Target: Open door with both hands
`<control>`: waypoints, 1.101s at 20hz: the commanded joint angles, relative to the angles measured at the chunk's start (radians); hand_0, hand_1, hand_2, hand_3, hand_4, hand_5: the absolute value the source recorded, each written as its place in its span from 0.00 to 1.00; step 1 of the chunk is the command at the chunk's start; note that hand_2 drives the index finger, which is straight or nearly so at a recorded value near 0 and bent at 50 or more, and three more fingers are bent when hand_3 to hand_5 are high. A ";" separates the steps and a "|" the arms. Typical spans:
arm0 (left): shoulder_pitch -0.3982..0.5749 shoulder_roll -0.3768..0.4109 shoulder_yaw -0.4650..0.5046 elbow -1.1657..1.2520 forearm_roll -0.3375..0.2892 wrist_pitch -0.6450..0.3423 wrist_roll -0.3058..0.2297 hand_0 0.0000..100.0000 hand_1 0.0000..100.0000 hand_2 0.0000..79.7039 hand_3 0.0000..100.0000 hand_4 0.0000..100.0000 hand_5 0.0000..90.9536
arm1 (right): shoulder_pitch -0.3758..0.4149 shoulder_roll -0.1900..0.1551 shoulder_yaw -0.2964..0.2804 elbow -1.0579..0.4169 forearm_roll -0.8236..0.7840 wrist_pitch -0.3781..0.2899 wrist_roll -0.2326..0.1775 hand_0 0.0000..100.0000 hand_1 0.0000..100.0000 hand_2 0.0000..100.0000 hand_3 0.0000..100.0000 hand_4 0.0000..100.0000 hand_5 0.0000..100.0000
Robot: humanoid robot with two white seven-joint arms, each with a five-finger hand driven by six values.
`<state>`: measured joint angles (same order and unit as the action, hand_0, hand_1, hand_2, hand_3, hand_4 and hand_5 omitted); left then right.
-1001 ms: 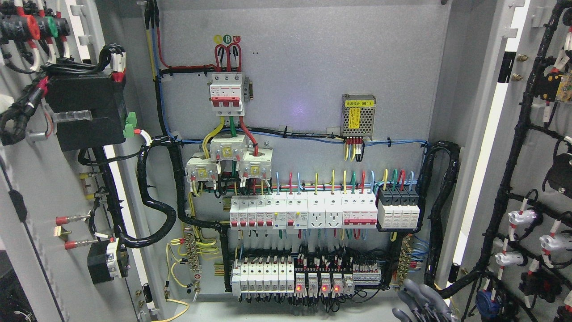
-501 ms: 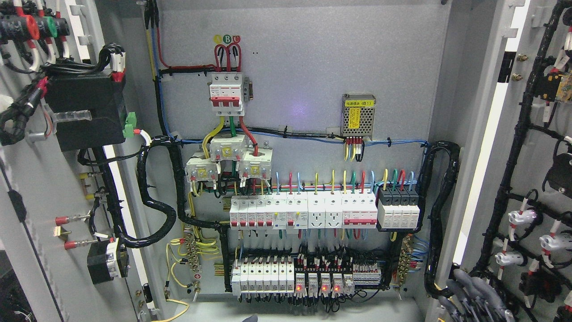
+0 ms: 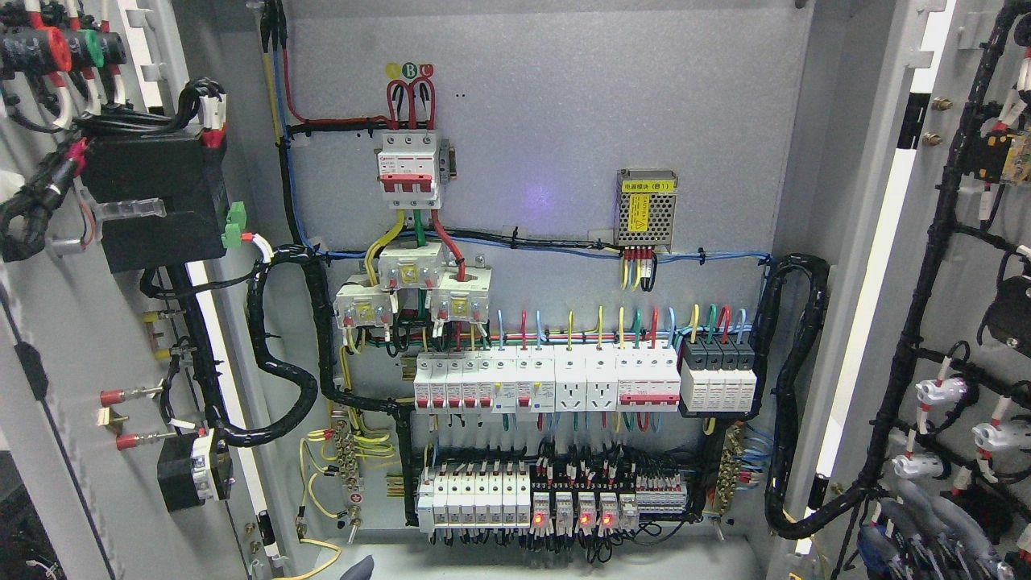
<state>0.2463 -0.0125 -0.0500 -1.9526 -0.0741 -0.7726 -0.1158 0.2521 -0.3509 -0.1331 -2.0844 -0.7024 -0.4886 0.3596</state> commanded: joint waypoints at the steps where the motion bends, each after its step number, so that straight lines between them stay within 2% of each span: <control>1: 0.019 -0.014 0.171 -0.019 0.053 -0.498 -0.002 0.12 0.56 0.00 0.00 0.00 0.00 | 0.010 -0.031 -0.105 0.017 -0.006 -0.001 -0.001 0.09 0.13 0.00 0.00 0.00 0.00; 5: 0.019 -0.011 0.211 -0.019 0.070 -0.510 -0.002 0.12 0.56 0.00 0.00 0.00 0.00 | 0.012 -0.031 -0.152 0.047 -0.006 -0.001 0.002 0.09 0.13 0.00 0.00 0.00 0.00; 16: 0.011 -0.003 0.292 -0.012 0.105 -0.550 -0.004 0.12 0.56 0.00 0.00 0.00 0.00 | 0.049 -0.022 -0.210 0.049 -0.035 -0.002 0.005 0.09 0.13 0.00 0.00 0.00 0.00; 19: 0.011 0.029 0.323 -0.008 0.126 -0.554 -0.004 0.12 0.56 0.00 0.00 0.00 0.00 | 0.055 -0.016 -0.217 0.070 -0.035 -0.002 0.004 0.08 0.13 0.00 0.00 0.00 0.00; 22: 0.011 0.078 0.374 0.000 0.177 -0.553 -0.004 0.12 0.56 0.00 0.00 0.00 0.00 | 0.055 -0.008 -0.227 0.084 -0.035 -0.002 0.004 0.08 0.13 0.00 0.00 0.00 0.00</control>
<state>0.2589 0.0089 0.2005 -1.9631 0.0400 -0.7726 -0.1200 0.2988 -0.3689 -0.3020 -2.0352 -0.7354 -0.4903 0.3692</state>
